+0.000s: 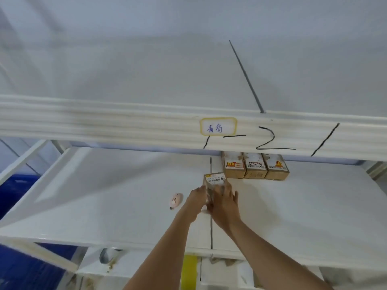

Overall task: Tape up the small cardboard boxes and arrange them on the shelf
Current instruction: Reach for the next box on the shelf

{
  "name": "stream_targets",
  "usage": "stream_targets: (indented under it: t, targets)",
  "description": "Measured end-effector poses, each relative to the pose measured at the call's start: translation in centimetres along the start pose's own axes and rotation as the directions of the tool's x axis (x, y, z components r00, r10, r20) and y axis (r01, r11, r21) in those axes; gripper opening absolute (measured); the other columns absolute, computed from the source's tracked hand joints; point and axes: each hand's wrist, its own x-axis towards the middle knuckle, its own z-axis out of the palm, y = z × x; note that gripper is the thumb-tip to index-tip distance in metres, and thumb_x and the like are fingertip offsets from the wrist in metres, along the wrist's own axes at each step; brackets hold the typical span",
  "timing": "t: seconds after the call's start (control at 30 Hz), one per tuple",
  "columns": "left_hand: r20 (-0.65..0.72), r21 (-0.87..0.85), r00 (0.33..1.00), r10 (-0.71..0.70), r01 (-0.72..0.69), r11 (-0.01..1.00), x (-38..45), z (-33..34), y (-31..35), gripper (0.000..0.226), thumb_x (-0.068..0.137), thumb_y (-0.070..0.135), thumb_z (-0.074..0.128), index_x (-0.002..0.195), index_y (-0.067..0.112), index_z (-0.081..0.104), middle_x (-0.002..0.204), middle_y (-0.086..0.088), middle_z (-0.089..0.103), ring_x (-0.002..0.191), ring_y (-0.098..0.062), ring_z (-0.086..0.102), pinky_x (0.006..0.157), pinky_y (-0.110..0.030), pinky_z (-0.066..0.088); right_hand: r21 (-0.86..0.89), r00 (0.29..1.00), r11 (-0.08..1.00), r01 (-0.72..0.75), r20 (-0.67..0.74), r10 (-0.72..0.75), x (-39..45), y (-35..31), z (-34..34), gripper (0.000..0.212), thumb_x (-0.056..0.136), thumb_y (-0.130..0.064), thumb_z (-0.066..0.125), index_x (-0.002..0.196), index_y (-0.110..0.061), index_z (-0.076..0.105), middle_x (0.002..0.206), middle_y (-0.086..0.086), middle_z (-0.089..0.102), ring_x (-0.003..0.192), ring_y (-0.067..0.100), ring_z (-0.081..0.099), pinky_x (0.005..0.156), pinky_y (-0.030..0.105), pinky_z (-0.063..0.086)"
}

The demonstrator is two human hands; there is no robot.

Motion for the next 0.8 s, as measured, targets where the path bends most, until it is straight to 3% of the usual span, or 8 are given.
stream_targets:
  t: [0.07, 0.17, 0.33, 0.4, 0.47, 0.57, 0.7, 0.8]
  targets:
    - [0.032, 0.018, 0.999, -0.017, 0.016, 1.0, -0.8, 0.5, -0.7, 0.045, 0.108, 0.038, 0.035, 0.14, 0.01, 0.05, 0.138, -0.01, 0.056, 0.117, -0.024, 0.055, 0.094, -0.039, 0.048, -0.011, 0.993, 0.993, -0.115, 0.021, 0.115, -1.4, 0.2, -0.4, 0.062, 0.105, -0.036, 0.044, 0.159, -0.025, 0.017, 0.163, 0.027, 0.005, 0.151, 0.05, 0.005, 0.124, 0.06, 0.01]
    - [0.075, -0.051, 0.993, -0.087, 0.091, 0.995, -2.1, 1.0, -1.7, 0.047, 0.106, 0.045, 0.038, 0.14, 0.014, 0.05, 0.138, -0.007, 0.055, 0.126, -0.028, 0.052, 0.106, -0.046, 0.042, -0.005, 0.966, 0.969, -0.247, 0.075, 0.246, -2.9, 0.2, -1.7, 0.064, 0.101, -0.039, 0.05, 0.152, -0.015, 0.019, 0.156, 0.028, 0.02, 0.139, 0.049, 0.032, 0.117, 0.056, 0.03]
    - [0.108, -0.09, 0.99, -0.088, 0.098, 0.991, -3.8, 1.9, -2.8, 0.047, 0.107, 0.044, 0.038, 0.141, 0.013, 0.049, 0.134, -0.008, 0.056, 0.122, -0.028, 0.053, 0.098, -0.042, 0.041, 0.38, 0.921, 0.839, -0.389, 0.165, 0.352, -4.3, 1.8, -4.0, 0.062, 0.092, -0.022, 0.062, 0.141, -0.022, 0.024, 0.134, 0.013, 0.037, 0.122, 0.039, 0.046, 0.104, 0.049, 0.043]
    - [0.118, -0.132, 0.988, -0.104, 0.12, 0.984, -4.7, 2.4, -2.9, 0.047, 0.108, 0.042, 0.039, 0.143, 0.012, 0.048, 0.13, -0.008, 0.055, 0.122, -0.029, 0.052, 0.101, -0.044, 0.041, 0.551, 0.886, 0.696, -0.46, 0.232, 0.402, -5.2, 2.8, -4.8, 0.068, 0.09, -0.021, 0.064, 0.144, -0.025, 0.022, 0.134, 0.012, 0.04, 0.123, 0.035, 0.047, 0.102, 0.047, 0.047]
    - [0.139, -0.167, 0.983, -0.119, 0.141, 0.976, -5.7, 2.9, -3.0, 0.048, 0.108, 0.041, 0.04, 0.145, 0.012, 0.045, 0.133, -0.01, 0.053, 0.127, -0.033, 0.05, 0.108, -0.048, 0.039, 0.7, 0.845, 0.499, -0.511, 0.305, 0.439, -6.2, 3.6, -5.5, 0.072, 0.089, -0.03, 0.07, 0.144, -0.027, 0.024, 0.132, 0.009, 0.047, 0.111, 0.026, 0.056, 0.086, 0.039, 0.053]
    - [0.133, -0.182, 0.985, -0.111, 0.134, 0.974, -6.7, 3.6, -2.8, 0.05, 0.108, 0.039, 0.041, 0.147, 0.008, 0.042, 0.143, -0.014, 0.05, 0.134, -0.037, 0.047, 0.113, -0.052, 0.037, 0.843, 0.802, 0.141, -0.519, 0.424, 0.42, -7.3, 5.0, -6.4, 0.061, 0.088, -0.039, 0.073, 0.137, -0.02, 0.044, 0.12, 0.006, 0.064, 0.099, 0.023, 0.064, 0.081, 0.038, 0.056]
    - [0.15, -0.201, 0.985, -0.082, 0.112, 0.973, -7.6, 4.7, -2.0, 0.052, 0.108, 0.04, 0.042, 0.15, 0.01, 0.04, 0.148, -0.013, 0.048, 0.133, -0.038, 0.048, 0.113, -0.05, 0.039, 0.843, 0.825, -0.312, -0.438, 0.515, 0.234, -9.1, 7.6, -6.9, 0.039, 0.09, -0.036, 0.068, 0.122, -0.015, 0.067, 0.113, 0.014, 0.074, 0.106, 0.033, 0.068, 0.089, 0.048, 0.059]
    - [0.199, -0.139, 0.977, -0.077, 0.106, 0.985, -8.5, 5.9, -1.5, 0.058, 0.104, 0.047, 0.047, 0.15, 0.011, 0.037, 0.148, -0.014, 0.048, 0.128, -0.039, 0.052, 0.106, -0.049, 0.047, 0.797, 0.867, -0.458, -0.394, 0.488, 0.104, -10.1, 8.9, -7.5, 0.042, 0.09, -0.039, 0.06, 0.122, -0.012, 0.069, 0.115, 0.017, 0.074, 0.1, 0.034, 0.073, 0.085, 0.049, 0.059]
